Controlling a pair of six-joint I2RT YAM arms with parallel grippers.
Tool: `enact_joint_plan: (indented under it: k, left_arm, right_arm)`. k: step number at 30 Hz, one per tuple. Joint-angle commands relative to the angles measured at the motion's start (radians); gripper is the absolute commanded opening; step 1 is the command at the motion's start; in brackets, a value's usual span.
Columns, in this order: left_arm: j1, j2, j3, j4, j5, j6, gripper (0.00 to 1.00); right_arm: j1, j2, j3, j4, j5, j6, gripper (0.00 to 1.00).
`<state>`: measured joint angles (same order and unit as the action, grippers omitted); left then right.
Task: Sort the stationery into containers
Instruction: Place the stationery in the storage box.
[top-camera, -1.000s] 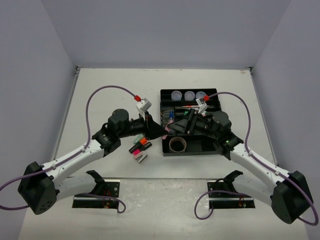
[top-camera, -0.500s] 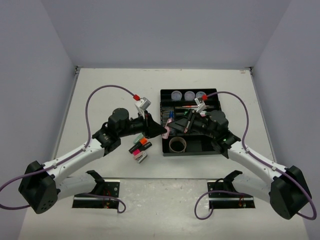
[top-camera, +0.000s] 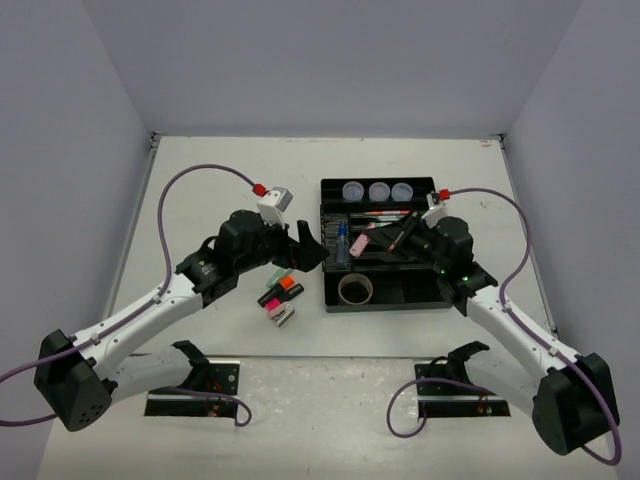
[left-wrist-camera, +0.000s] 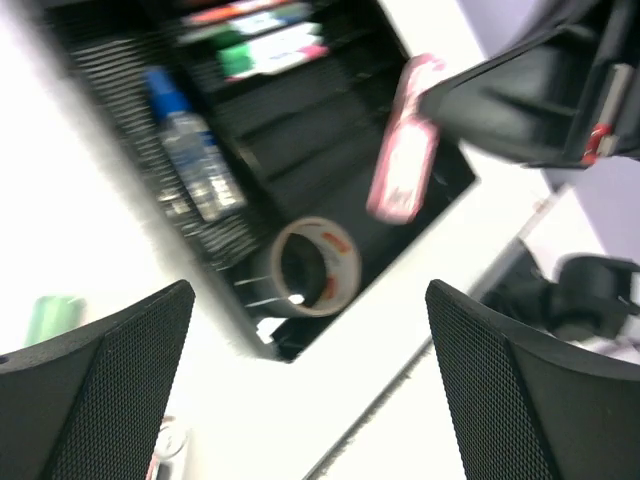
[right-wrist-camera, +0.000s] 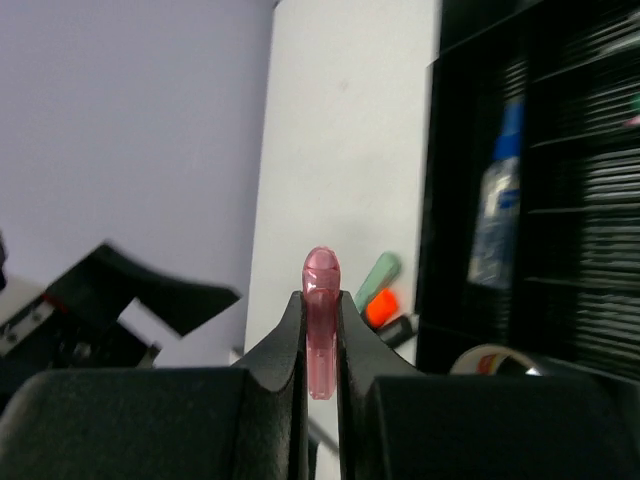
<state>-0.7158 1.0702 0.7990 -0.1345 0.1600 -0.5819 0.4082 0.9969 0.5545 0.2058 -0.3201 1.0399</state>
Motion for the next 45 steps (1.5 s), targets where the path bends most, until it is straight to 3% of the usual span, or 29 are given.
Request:
enact_joint_plan:
  k: [1,6,9,17,22,36,38,40,41,42,45]
  left_arm:
    - [0.001,-0.095,0.071,-0.212,-0.267,-0.001,1.0]
    - [0.001,-0.169,0.086,-0.29,-0.321,0.006,1.0]
    - [0.001,-0.204,0.079,-0.312,-0.331,0.013,1.0]
    - [-0.001,-0.231,0.004,-0.313,-0.314,0.005,1.0]
    - [0.0,-0.245,-0.05,-0.279,-0.292,0.018,1.0]
    - [0.001,-0.23,-0.103,-0.249,-0.281,0.03,1.0]
    - [0.0,-0.228,-0.104,-0.251,-0.282,0.028,1.0]
    - [-0.001,-0.226,-0.104,-0.251,-0.284,0.028,1.0]
    - [0.0,-0.224,-0.104,-0.251,-0.284,0.028,1.0]
    - [0.001,-0.221,-0.104,-0.251,-0.284,0.027,1.0]
    - [0.0,-0.211,-0.103,-0.254,-0.289,0.025,1.0]
  right_arm:
    - [-0.115,-0.004,-0.016,-0.086,0.179,0.01,0.0]
    - [-0.144,0.029,-0.056,-0.141,0.448,0.219,0.0]
    - [-0.146,0.074,-0.049,-0.134,0.508,0.341,0.0]
    - [-0.149,0.302,0.058,-0.132,0.44,0.448,0.0]
    - [-0.142,0.437,0.063,0.004,0.379,0.517,0.0]
    - [-0.132,0.609,0.127,0.106,0.323,0.516,0.0]
    - [-0.132,0.615,0.118,0.108,0.324,0.516,0.05]
    - [-0.129,0.61,0.084,0.141,0.325,0.522,0.19]
    - [-0.128,0.608,0.082,0.147,0.325,0.523,0.21]
    - [-0.128,0.603,0.074,0.148,0.325,0.522,0.32]
    - [-0.123,0.591,0.063,0.147,0.324,0.515,0.44]
